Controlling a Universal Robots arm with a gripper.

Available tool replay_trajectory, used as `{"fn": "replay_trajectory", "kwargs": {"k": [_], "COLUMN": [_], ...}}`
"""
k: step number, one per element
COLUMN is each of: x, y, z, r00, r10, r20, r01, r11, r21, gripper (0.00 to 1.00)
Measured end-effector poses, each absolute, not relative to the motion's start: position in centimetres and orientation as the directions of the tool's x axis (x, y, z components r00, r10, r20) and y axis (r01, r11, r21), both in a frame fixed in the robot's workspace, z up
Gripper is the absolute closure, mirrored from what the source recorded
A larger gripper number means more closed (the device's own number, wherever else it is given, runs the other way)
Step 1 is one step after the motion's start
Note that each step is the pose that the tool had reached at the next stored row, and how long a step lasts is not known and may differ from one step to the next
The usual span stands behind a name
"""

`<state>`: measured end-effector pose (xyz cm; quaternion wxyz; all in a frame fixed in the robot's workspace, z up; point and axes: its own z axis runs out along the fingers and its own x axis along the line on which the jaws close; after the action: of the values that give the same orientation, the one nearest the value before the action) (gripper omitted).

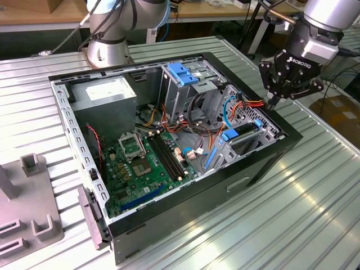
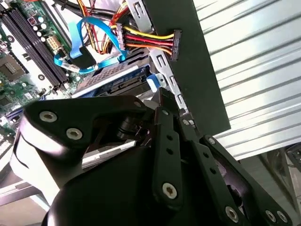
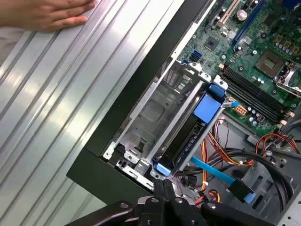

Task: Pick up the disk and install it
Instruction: 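Insert the first disk wire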

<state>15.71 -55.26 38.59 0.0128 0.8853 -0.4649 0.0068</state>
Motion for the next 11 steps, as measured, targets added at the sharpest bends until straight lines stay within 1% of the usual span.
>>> {"fn": "replay_trajectory", "kwargs": {"k": [5,11], "x": [16.15,16.24], "y": [-54.64,-54.55], "z": [38.58,38.58], "r00": [0.588,0.594], "r10": [-0.809,-0.804], "r20": [0.024,0.024], "r01": [-0.809,-0.804], "r11": [-0.588,-0.594], "r21": [0.016,0.016], "gripper": [0.9,0.9]}}
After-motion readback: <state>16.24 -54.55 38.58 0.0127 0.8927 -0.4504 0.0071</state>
